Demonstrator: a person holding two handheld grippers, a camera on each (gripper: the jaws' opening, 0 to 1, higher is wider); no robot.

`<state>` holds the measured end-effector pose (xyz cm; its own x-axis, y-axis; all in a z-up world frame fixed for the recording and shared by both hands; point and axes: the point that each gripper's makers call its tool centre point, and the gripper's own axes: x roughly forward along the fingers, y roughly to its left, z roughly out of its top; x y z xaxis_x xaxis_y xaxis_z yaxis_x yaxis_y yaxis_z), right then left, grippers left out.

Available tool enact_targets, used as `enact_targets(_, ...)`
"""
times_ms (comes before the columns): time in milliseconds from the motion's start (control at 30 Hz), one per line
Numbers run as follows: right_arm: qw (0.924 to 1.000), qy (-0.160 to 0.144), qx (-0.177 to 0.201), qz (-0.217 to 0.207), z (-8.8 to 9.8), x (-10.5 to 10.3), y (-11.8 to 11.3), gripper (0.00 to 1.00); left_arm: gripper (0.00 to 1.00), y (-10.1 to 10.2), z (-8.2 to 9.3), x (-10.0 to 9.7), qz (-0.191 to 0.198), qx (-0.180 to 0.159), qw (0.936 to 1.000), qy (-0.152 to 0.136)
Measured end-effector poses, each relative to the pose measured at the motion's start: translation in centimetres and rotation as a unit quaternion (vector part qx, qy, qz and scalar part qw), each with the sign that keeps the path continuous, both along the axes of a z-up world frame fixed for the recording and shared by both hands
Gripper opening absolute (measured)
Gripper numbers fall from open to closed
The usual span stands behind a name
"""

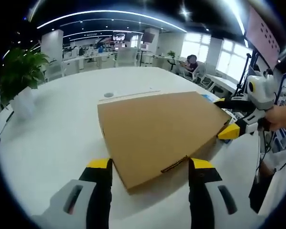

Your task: Operate the shoe box by opening the lid, removing the specified soft item, and placing it in the target area until the item is outside and the box remains undamaged.

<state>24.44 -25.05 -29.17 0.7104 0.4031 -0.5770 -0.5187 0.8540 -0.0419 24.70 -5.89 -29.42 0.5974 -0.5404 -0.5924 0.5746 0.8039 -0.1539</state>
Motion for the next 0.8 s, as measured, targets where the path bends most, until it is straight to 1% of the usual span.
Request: enact_targets(800, 1.0, -0.002, 0.002, -0.001, 0.02, -0.07, 0.36, 0.91, 0.65, 0.38, -0.09, 0.07, -0.003, 0.001, 1.0, -0.003)
